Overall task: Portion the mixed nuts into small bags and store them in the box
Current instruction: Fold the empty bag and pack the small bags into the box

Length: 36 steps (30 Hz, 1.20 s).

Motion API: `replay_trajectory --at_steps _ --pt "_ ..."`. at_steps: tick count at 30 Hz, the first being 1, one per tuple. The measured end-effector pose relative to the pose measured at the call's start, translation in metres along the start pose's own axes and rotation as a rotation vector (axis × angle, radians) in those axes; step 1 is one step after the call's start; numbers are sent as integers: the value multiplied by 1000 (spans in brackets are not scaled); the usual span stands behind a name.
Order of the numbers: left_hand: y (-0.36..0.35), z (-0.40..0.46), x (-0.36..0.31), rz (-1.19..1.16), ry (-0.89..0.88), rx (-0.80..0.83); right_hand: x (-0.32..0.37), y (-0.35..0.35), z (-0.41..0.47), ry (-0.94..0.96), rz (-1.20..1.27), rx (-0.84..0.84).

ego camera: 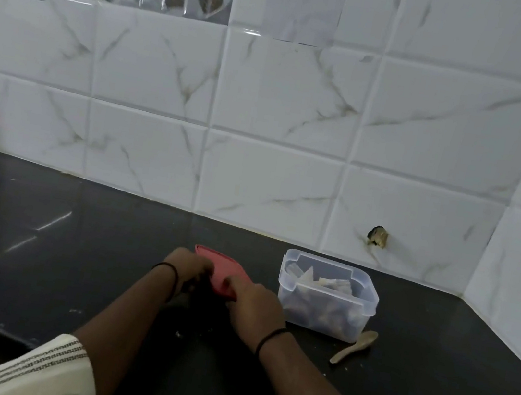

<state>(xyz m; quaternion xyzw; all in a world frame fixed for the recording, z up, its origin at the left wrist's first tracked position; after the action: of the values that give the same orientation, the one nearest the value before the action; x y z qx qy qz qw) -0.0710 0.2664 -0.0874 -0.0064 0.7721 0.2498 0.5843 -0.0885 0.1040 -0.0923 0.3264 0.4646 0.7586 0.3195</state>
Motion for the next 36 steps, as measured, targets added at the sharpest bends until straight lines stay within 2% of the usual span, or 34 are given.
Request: replay_trajectory --at_steps 4,7,9,12,16,19,22,27,33,36 --pt "3 -8 -28 -168 -208 -3 -4 32 0 -30 37 -232" --pt "4 -3 -35 -243 -360 -215 -16 65 -5 -83 155 -486" --pt "-5 -4 -33 -226 -368 -299 -28 84 -11 -110 278 -590" --pt "-35 -7 -33 -214 -407 -182 -54 104 -20 -202 409 -669" --pt "-82 -30 -50 -167 -546 -29 -98 118 -31 -393 503 -770" --pt "-106 -37 -56 -156 -575 59 -123 124 -38 -517 544 -819" --pt "-117 -34 -63 -148 -589 79 -140 128 -42 -535 501 -797" --pt "-126 -26 -72 -92 -612 62 -164 120 -35 -594 385 -605" --pt "-131 -16 -71 -33 -602 41 -188 100 -31 -712 417 -423" --pt "-135 -6 -71 27 -561 42 -198 90 -29 -729 443 -391"
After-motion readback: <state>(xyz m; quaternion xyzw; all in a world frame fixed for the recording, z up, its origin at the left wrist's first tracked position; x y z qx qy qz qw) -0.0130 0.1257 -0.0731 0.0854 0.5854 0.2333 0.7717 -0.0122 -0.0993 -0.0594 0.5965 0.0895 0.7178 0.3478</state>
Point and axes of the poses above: each hand's wrist, its own z-axis towards the middle knuckle, its own y-axis out of the back of the hand, x = y × z, the point moved 3 cm from there along z, towards the middle knuckle, and after that the axes turned 1 degree about y, right-handed, at the moved point
